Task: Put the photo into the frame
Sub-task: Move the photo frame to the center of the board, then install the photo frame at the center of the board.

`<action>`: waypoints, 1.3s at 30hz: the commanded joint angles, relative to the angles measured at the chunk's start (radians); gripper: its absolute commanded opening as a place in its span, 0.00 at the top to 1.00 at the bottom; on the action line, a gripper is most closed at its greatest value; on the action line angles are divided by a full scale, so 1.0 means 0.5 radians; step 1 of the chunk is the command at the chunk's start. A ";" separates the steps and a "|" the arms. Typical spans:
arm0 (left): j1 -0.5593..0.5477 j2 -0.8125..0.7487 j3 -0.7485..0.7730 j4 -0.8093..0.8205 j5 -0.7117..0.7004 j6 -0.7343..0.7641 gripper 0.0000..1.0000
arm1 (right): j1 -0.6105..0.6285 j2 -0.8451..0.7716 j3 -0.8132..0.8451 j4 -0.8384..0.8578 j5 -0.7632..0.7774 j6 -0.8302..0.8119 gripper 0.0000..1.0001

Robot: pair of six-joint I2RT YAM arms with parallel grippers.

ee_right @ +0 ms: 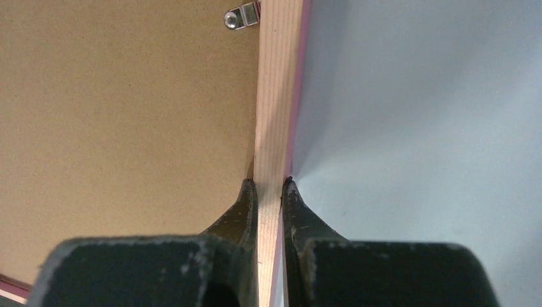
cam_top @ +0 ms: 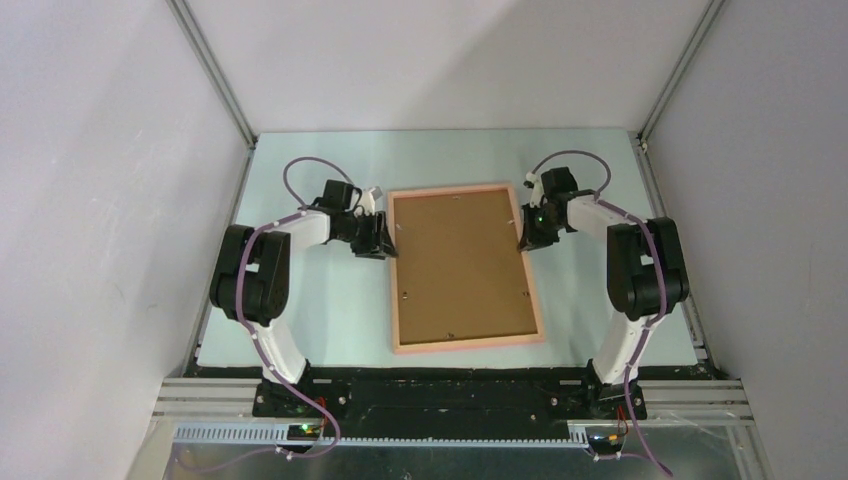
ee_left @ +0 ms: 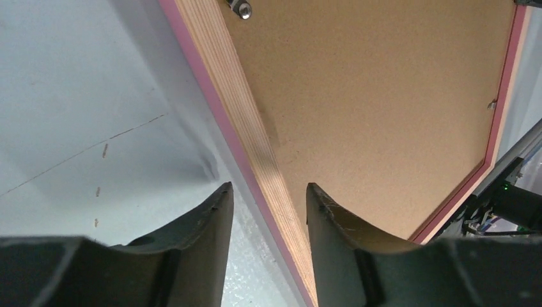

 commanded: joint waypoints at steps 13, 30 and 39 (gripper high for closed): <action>-0.076 -0.033 0.172 -0.045 -0.155 0.160 0.00 | -0.083 -0.201 -0.257 -0.139 -0.071 -0.092 1.00; -0.235 0.288 0.734 -0.140 -0.841 0.024 0.20 | -0.102 -0.197 -0.271 -0.085 -0.117 -0.149 1.00; -0.334 0.437 0.833 -0.175 -0.980 -0.094 0.20 | -0.133 -0.178 -0.270 -0.080 -0.162 -0.140 1.00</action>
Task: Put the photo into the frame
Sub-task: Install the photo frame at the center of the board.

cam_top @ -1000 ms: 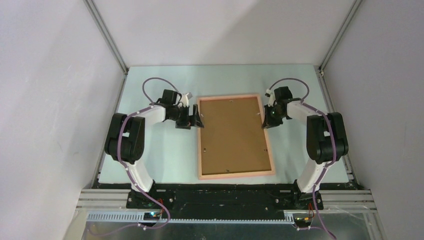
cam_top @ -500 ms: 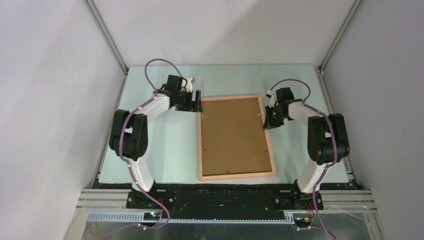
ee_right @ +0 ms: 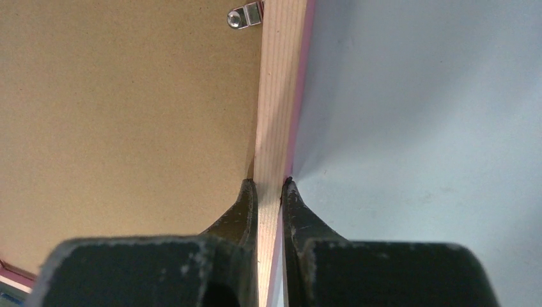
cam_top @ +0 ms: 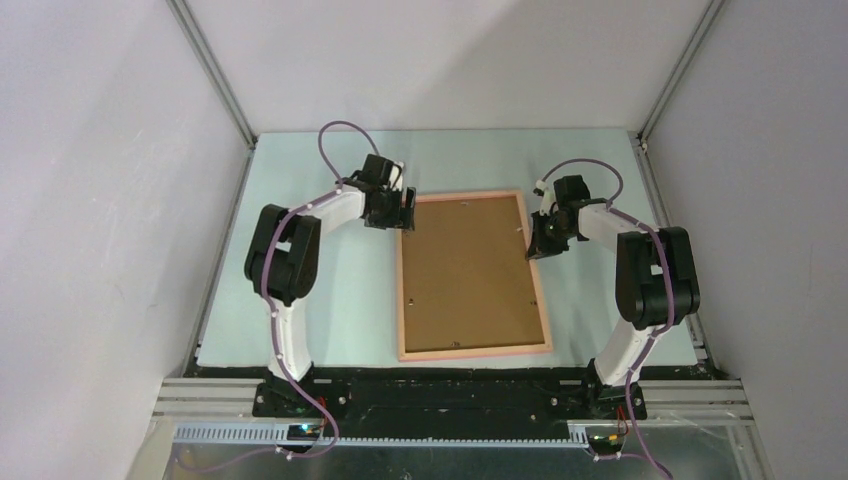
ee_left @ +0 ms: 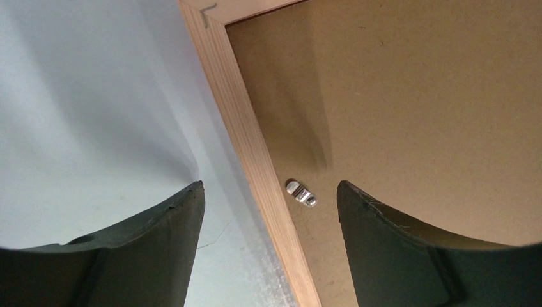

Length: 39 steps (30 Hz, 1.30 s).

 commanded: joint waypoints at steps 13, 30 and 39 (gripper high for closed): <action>-0.078 0.066 0.110 -0.047 -0.222 -0.051 0.37 | -0.055 0.008 -0.042 -0.093 -0.130 -0.054 1.00; -0.145 0.056 0.041 -0.047 -0.342 0.040 0.44 | -0.082 0.020 -0.045 -0.091 -0.152 -0.052 1.00; -0.147 0.035 -0.003 -0.046 -0.348 0.067 0.51 | -0.100 0.018 -0.044 -0.094 -0.163 -0.051 1.00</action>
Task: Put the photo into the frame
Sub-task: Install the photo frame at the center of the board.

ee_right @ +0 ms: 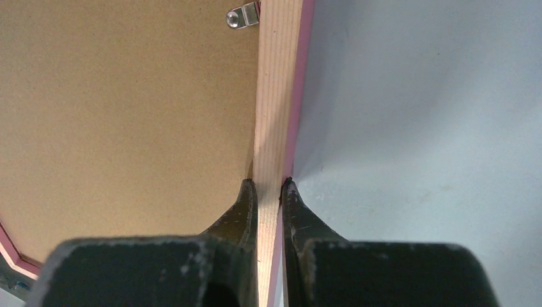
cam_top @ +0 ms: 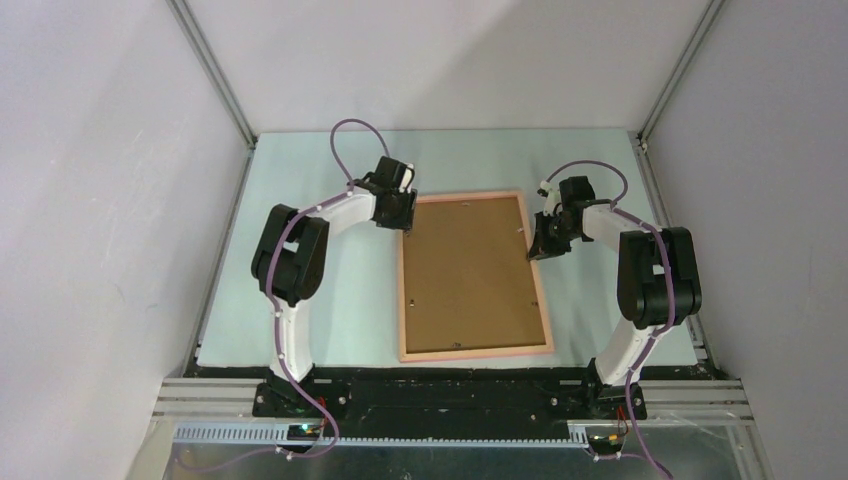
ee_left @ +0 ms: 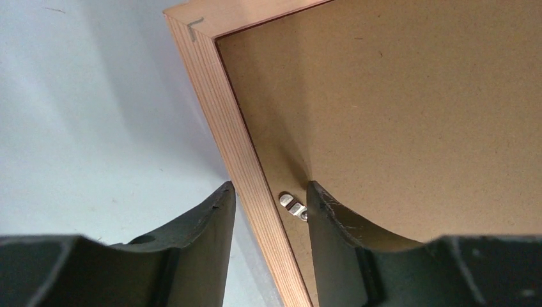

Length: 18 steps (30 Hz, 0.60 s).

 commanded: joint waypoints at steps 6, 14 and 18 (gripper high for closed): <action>-0.012 -0.063 -0.098 -0.032 -0.096 0.102 0.53 | -0.043 0.024 -0.025 -0.090 -0.060 -0.040 1.00; -0.009 -0.123 -0.166 -0.033 -0.077 0.110 0.54 | -0.050 0.027 -0.025 -0.093 -0.062 -0.040 1.00; -0.009 -0.150 -0.188 -0.033 -0.054 0.110 0.54 | -0.051 0.027 -0.024 -0.090 -0.065 -0.037 1.00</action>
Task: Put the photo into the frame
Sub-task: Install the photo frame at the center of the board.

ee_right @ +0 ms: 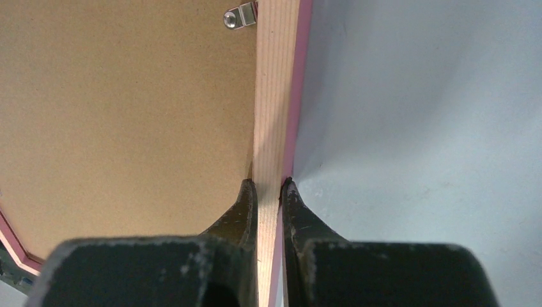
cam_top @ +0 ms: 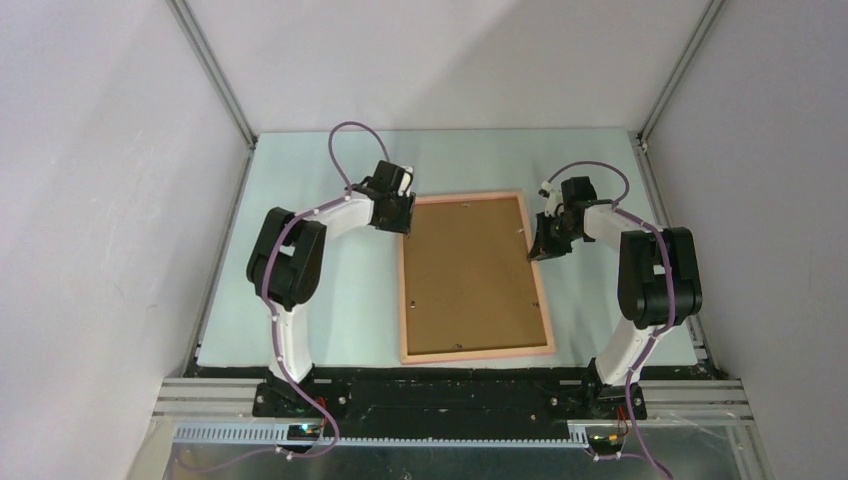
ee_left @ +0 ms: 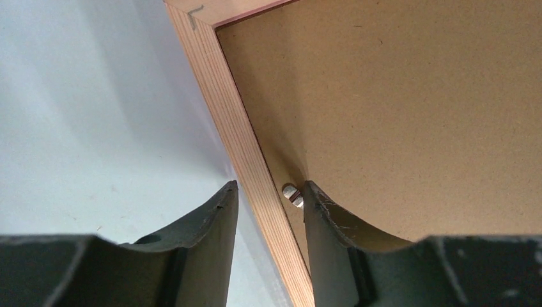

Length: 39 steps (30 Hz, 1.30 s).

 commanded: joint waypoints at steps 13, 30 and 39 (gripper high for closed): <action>-0.001 -0.117 -0.107 -0.119 -0.020 0.127 0.59 | -0.033 0.035 -0.020 -0.075 -0.039 -0.030 1.00; 0.049 -0.119 -0.146 -0.119 0.069 0.156 0.67 | -0.038 0.042 -0.022 -0.071 -0.031 -0.029 1.00; 0.049 -0.093 -0.161 -0.133 0.148 0.213 0.74 | -0.039 0.049 -0.022 -0.067 -0.020 -0.027 1.00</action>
